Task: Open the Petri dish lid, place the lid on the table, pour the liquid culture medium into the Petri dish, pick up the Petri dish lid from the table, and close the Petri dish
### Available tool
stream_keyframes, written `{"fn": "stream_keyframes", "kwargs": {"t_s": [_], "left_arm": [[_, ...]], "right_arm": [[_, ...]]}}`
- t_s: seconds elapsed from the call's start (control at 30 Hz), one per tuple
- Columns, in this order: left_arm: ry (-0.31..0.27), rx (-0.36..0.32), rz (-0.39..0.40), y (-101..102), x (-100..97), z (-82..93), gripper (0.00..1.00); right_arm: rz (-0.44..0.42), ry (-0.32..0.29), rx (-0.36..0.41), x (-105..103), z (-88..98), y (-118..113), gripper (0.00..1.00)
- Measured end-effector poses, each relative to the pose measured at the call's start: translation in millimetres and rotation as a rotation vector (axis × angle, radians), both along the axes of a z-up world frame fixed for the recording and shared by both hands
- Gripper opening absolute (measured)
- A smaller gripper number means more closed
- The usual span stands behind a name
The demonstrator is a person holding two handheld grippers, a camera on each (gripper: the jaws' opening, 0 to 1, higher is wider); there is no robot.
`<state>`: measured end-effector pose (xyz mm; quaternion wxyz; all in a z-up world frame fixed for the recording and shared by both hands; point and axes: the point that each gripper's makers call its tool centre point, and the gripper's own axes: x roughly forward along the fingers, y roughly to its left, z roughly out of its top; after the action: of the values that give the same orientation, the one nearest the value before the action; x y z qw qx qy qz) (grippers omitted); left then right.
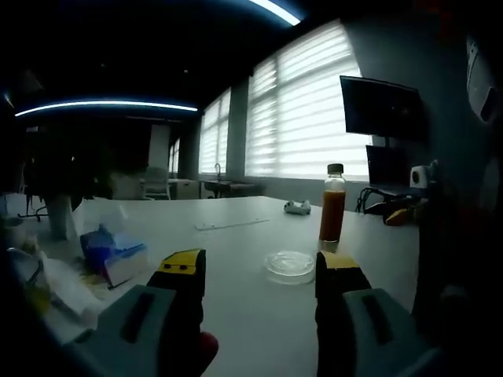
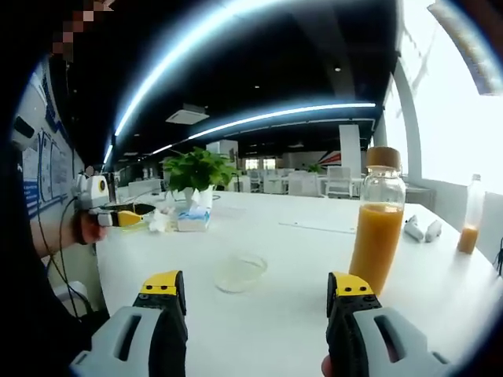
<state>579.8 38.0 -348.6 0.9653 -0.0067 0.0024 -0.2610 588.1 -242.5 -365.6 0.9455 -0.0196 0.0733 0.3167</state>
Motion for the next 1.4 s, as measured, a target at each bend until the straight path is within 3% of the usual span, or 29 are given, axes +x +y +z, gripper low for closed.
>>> {"fn": "stream_keyframes", "kwargs": {"t_s": [0.5,0.67,0.93,1.07,1.23,1.4], "left_arm": [[-0.002,0.016,-0.062,-11,25.0,-7.0,0.51],[-0.006,0.046,-0.1,-17,24.5,-11.7,0.54],[0.017,0.049,-0.118,-24,27.3,-14.1,0.54],[0.042,0.016,-0.129,-26,35.7,-19.3,0.53],[0.047,0.026,-0.169,-36,41.5,-21.9,0.51],[0.036,0.063,-0.214,-48,43.1,-25.7,0.5]], "right_arm": [[0.044,0.027,-0.035,16,-17.3,11,0.68],[0.058,0.034,-0.052,19,-19.8,14,0.68],[0.089,0.027,-0.05,25,-18.5,22,0.68],[0.102,0.034,-0.057,31,-22.0,29,0.68],[0.125,0.047,-0.044,36,-28.9,34,0.69],[0.172,0.047,-0.083,37,-32.2,46,0.71]]}}
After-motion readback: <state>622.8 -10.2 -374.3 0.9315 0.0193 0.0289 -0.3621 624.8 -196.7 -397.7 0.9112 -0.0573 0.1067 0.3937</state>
